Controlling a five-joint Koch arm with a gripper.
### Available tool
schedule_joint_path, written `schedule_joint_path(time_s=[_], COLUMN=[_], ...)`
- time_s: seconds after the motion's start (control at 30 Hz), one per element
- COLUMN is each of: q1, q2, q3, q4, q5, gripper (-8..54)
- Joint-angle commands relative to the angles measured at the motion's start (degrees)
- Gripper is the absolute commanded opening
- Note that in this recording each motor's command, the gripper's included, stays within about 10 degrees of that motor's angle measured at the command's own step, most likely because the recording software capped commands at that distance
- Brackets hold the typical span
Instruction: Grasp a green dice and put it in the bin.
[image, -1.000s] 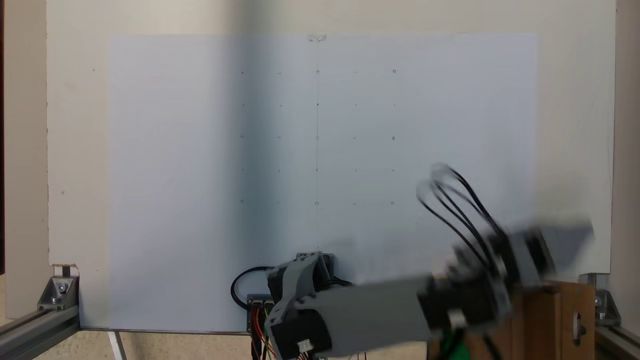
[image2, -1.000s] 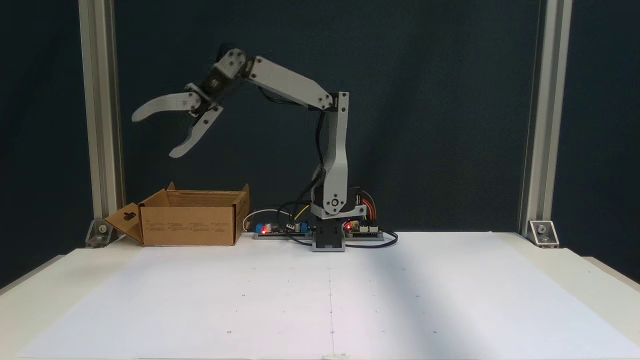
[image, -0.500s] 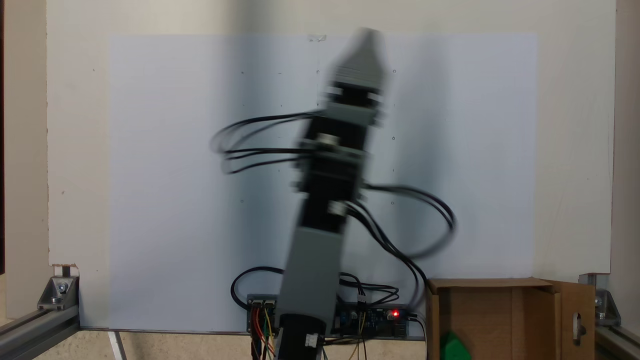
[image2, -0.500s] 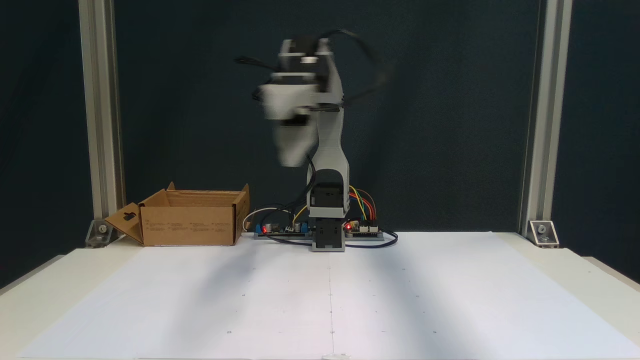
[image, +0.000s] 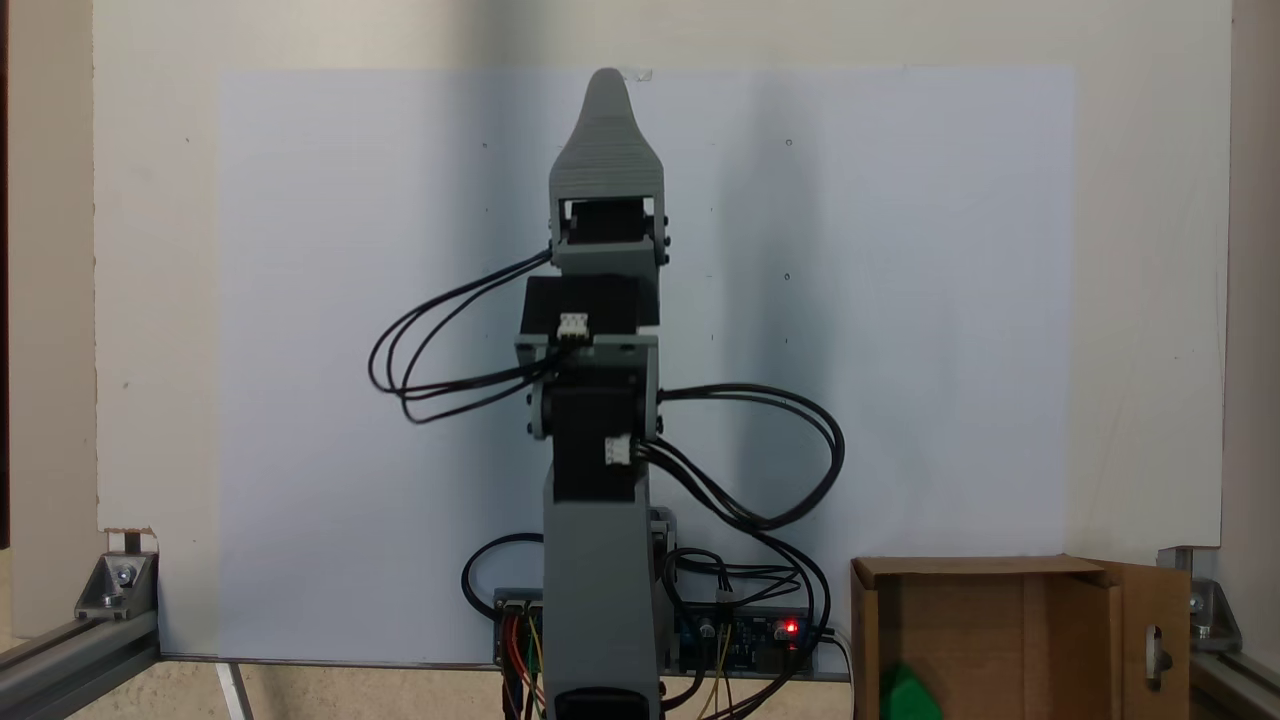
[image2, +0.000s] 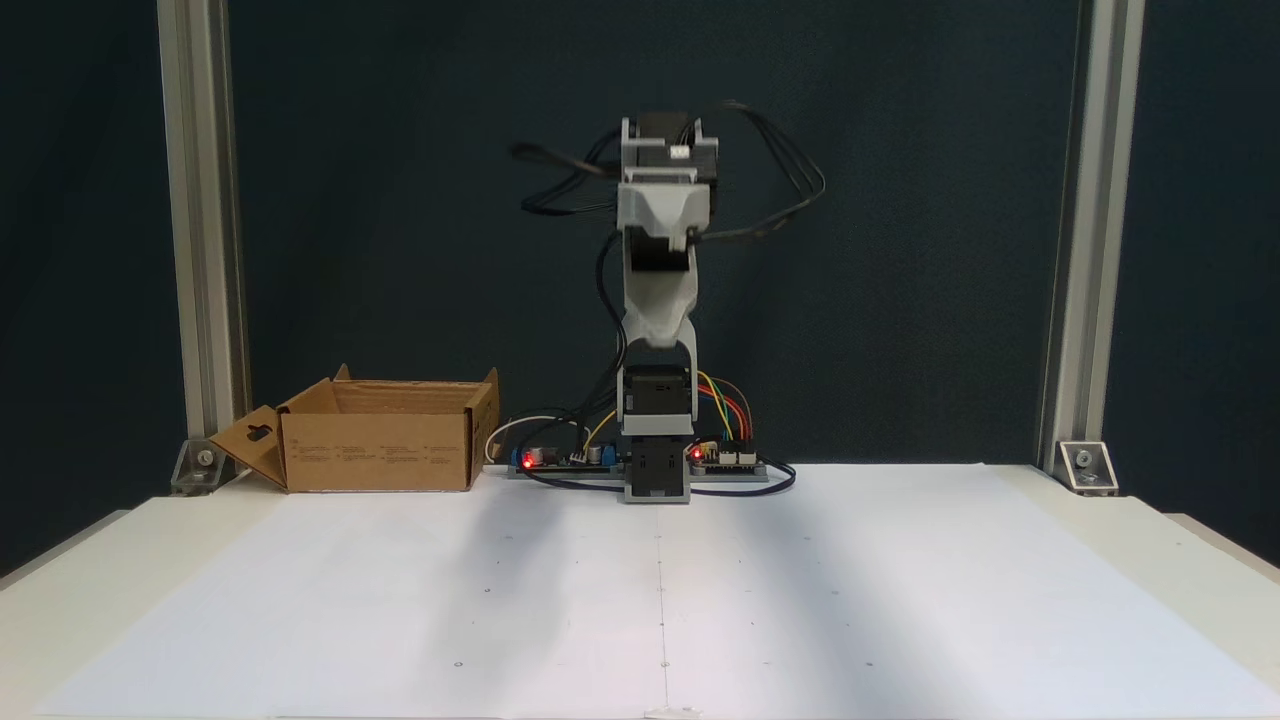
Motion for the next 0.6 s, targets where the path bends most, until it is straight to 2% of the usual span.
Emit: schedule_joint_path(time_s=[0.0, 0.17, 0.37, 0.4, 0.57], q1=[0.2, 5.4, 8.9, 8.5, 8.4], q2=[2.9, 5.2, 11.2, 14.2, 18.1], q3=[-0.3, 6.0, 22.7, 30.5, 41.7], q4=[-9.6, -18.9, -31.8, -34.0, -43.8], q5=[1.8, 1.8, 1.8, 1.8, 1.7], gripper=[43.9, 44.3, 45.0, 44.8, 44.4])
